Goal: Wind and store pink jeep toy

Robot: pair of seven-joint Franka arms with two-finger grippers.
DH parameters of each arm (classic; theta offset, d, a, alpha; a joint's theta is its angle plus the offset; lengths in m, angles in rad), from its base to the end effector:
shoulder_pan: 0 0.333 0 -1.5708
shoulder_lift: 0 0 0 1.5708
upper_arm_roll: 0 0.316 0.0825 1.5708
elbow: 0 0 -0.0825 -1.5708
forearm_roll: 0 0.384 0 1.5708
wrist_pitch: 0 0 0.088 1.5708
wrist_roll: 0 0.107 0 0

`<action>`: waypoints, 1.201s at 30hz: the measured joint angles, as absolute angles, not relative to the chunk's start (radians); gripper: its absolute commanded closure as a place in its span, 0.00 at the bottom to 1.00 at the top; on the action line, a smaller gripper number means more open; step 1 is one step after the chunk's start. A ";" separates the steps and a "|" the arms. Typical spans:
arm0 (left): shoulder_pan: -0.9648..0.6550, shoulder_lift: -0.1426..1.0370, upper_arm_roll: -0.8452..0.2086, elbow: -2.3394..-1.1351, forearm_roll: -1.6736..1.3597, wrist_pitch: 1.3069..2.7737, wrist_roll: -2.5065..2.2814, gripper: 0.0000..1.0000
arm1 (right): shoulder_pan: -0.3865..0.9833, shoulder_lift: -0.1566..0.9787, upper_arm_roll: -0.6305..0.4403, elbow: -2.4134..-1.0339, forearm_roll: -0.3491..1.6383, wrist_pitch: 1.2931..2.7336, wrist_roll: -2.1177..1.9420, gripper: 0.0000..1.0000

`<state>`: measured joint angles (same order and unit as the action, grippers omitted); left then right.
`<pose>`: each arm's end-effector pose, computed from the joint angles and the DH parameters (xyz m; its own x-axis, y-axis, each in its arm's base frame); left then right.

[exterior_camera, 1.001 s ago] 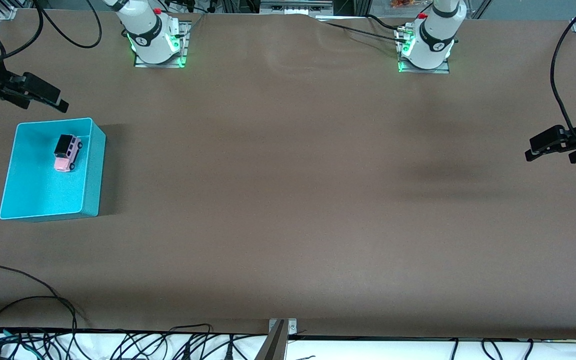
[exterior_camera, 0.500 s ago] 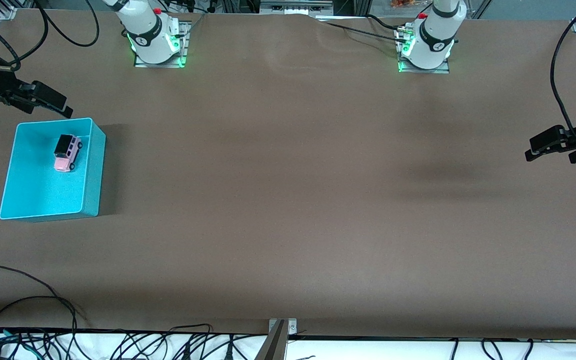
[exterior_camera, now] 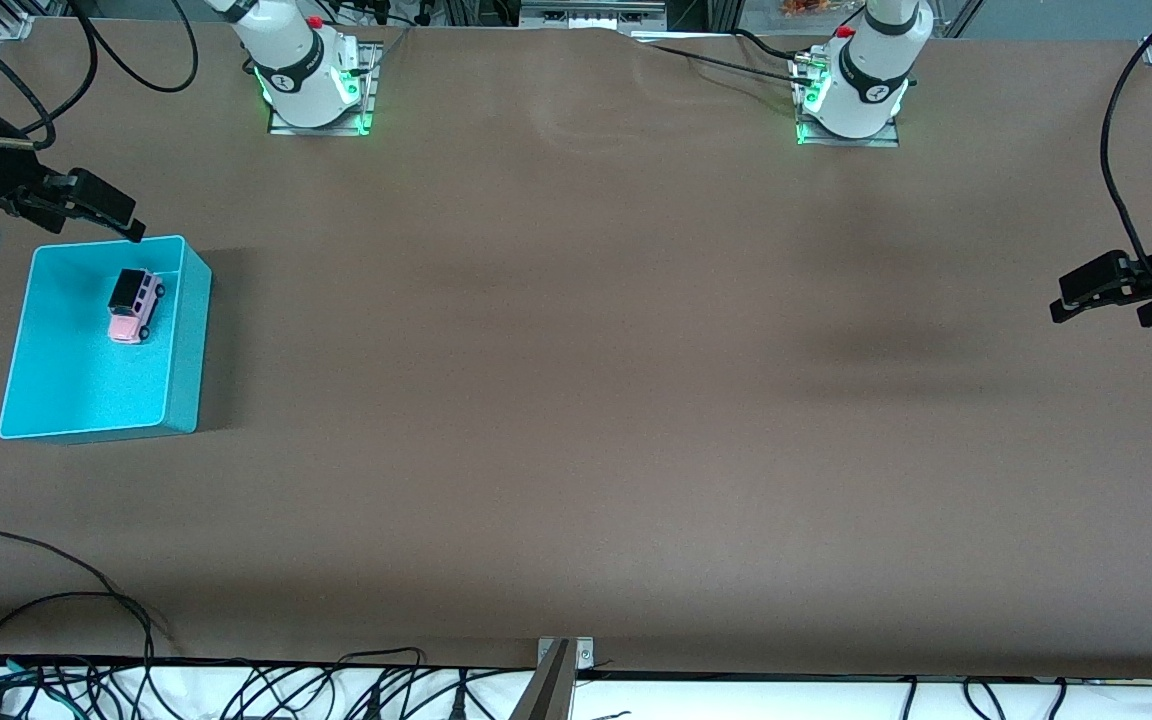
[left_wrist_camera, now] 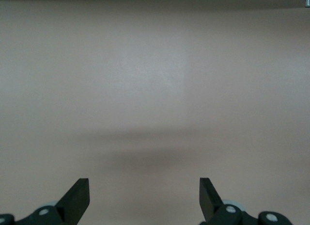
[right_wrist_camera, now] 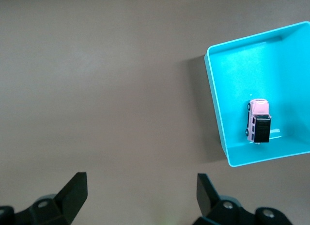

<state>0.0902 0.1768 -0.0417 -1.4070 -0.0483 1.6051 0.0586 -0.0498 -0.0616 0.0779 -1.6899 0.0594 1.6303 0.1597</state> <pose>0.6115 0.0270 0.6022 0.9997 -0.0076 0.0246 -0.0089 -0.9985 0.0542 0.5389 0.0224 0.6070 0.9909 -0.1346 -0.0070 -0.1348 -0.9894 -0.0541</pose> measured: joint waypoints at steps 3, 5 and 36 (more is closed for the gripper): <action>0.090 0.177 -0.042 -1.407 -0.048 1.605 0.059 0.00 | -0.050 -0.076 0.078 -1.715 0.059 1.642 0.157 0.00; 0.090 0.177 -0.042 -1.407 -0.048 1.605 0.059 0.00 | -0.050 -0.084 0.078 -1.724 0.059 1.645 0.155 0.00; 0.090 0.177 -0.042 -1.407 -0.048 1.605 0.059 0.00 | -0.050 -0.138 0.072 -1.785 0.029 1.628 0.077 0.00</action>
